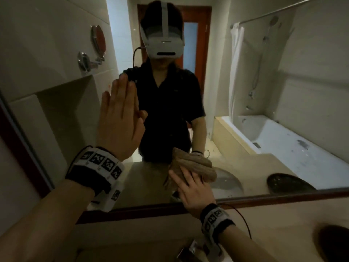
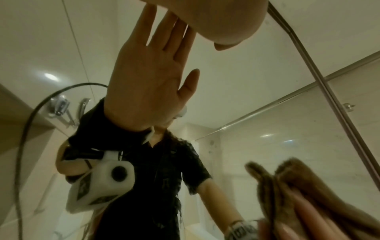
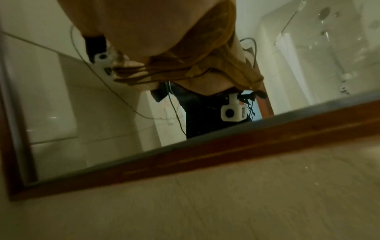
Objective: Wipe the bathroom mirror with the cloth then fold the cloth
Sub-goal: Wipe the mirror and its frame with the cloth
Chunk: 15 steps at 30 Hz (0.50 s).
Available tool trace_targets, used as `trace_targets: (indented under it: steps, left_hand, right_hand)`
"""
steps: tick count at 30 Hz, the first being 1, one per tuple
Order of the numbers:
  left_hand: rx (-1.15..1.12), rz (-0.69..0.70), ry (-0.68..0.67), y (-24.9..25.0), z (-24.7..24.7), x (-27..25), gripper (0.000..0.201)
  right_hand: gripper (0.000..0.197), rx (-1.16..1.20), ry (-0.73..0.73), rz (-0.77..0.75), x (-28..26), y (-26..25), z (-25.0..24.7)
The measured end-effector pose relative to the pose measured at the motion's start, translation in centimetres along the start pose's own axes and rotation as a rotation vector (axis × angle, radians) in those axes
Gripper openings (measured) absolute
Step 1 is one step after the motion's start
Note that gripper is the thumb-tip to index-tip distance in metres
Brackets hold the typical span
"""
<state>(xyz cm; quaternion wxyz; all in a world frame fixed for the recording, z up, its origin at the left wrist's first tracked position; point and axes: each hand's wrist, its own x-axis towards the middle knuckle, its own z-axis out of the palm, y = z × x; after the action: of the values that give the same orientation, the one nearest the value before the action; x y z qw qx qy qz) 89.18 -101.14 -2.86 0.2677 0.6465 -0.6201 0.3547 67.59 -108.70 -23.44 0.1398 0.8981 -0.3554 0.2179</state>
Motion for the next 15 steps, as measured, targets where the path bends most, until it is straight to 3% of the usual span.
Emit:
trace_targets:
  steps: [3, 6, 11, 13, 15]
  left_hand:
    - [-0.028, 0.033, -0.03, 1.4, 1.2, -2.0, 0.075]
    - [-0.053, 0.087, -0.134, 3.3, 3.6, -5.3, 0.076]
    - [-0.054, 0.019, -0.212, 5.8, 5.6, -7.8, 0.076]
    - [-0.051, -0.016, -0.215, 6.3, 5.8, -7.8, 0.078]
    - [-0.052, -0.025, -0.207, 6.4, 6.0, -7.7, 0.079]
  right_hand:
    - [0.071, -0.001, 0.06, 0.004, 1.3, 1.1, -2.3]
    - [0.063, -0.049, 0.274, 0.037, 5.9, 2.9, -7.9]
    - [0.061, -0.086, 0.56, 0.127, 12.9, 5.9, -17.9]
    - [0.06, -0.105, 0.583, 0.14, 13.0, 5.9, -17.7]
    - [0.061, -0.103, 0.538, 0.111, 11.2, 5.4, -14.4]
